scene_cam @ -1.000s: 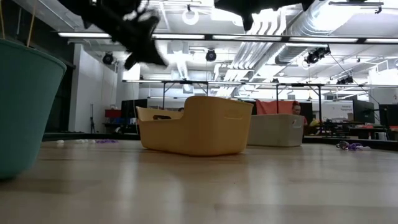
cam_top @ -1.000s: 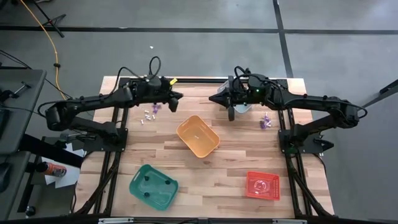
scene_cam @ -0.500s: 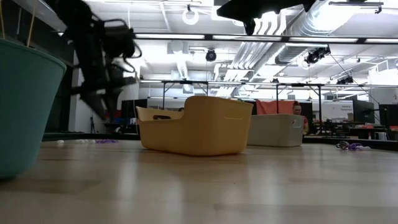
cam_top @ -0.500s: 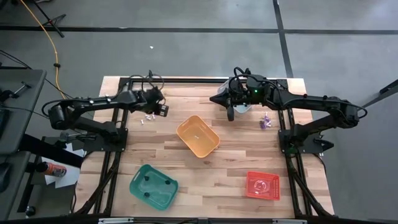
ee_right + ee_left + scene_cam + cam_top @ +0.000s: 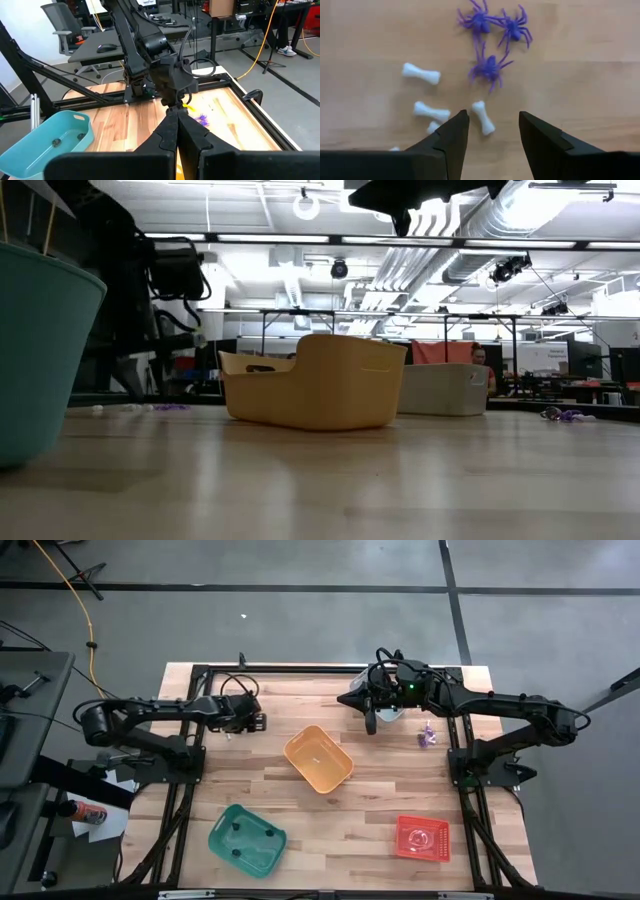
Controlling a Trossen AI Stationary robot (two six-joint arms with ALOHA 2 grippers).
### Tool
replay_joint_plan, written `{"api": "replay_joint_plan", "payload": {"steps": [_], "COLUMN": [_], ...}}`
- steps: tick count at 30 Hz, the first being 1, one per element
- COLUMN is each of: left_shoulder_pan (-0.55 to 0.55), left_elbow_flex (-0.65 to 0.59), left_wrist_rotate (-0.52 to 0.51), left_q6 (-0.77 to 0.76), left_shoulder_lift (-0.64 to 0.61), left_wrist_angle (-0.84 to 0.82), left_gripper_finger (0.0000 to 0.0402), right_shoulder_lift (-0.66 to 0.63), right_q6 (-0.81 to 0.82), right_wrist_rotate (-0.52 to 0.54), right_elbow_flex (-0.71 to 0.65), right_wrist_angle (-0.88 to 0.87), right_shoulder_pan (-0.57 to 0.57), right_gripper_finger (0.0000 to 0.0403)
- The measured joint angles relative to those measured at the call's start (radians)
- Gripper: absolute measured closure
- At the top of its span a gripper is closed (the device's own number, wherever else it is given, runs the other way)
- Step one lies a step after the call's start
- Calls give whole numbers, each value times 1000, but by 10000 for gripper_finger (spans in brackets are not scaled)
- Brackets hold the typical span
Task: Sort Halloween decoration
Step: Put the white bone toy into the yellow bin
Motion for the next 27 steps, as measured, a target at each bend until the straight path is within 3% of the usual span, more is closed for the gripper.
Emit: {"api": "replay_joint_plan", "payload": {"steps": [13, 24, 27], "left_shoulder_pan": [0, 0, 0], "left_elbow_flex": [4, 2, 2], "left_wrist_rotate": [3, 17, 17], "left_q6": [-26, 8, 10], "left_shoulder_lift": [91, 94, 94], "left_wrist_angle": [20, 24, 19], "left_gripper_finger": [272, 384, 396], "right_shoulder_lift": [0, 0, 0], "right_q6": [0, 0, 0], "right_wrist_rotate": [0, 0, -1], "right_elbow_flex": [0, 0, 0], "right_wrist_angle": [0, -1, -1], "right_shoulder_pan": [0, 0, 0], "right_gripper_finger": [402, 402, 402]}}
